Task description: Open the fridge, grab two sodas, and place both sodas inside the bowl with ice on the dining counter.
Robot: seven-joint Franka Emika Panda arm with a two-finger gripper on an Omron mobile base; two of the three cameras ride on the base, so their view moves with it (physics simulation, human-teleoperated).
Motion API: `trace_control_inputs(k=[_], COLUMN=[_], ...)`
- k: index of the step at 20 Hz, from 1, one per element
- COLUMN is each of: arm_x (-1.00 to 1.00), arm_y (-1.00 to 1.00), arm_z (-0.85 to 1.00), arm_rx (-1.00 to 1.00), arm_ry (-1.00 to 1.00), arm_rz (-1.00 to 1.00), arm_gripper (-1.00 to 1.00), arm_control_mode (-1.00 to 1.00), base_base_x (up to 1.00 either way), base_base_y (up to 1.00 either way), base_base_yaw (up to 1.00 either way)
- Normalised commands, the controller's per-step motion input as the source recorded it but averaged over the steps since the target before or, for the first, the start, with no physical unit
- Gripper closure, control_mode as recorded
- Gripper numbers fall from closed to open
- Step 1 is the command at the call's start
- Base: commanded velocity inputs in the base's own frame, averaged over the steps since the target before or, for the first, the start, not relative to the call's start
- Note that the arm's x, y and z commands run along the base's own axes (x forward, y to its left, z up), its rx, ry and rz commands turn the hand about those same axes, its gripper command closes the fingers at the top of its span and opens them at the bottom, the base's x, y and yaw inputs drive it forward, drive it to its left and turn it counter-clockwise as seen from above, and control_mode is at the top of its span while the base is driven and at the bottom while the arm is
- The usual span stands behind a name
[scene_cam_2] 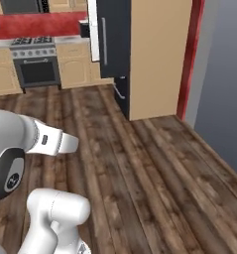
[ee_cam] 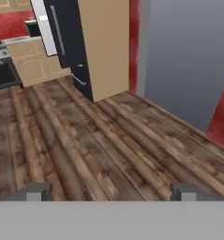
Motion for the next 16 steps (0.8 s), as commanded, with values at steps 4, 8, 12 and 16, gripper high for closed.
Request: trace_control_inputs(k=[4,8,12,16], arm_x=[0.00,0.00,0.00,0.00], arm_y=[0.00,0.00,0.00,0.00], arm_z=[0.00,0.00,0.00,0.00], arm_rx=[0.00,0.00,0.00,0.00], arm_ry=[0.00,0.00,0.00,0.00], arm_rz=[0.00,0.00,0.00,0.00], arm_gripper=[-1.00,-1.00,-1.00,-1.00], arm_control_mode=[1.00,1.00,1.00,1.00], base_base_x=[1.00,1.00,1.00,0.99], base_base_y=[0.13,0.36,0.71,0.96], base_base_yaw=[0.12,0.01,-0.01,-0.08])
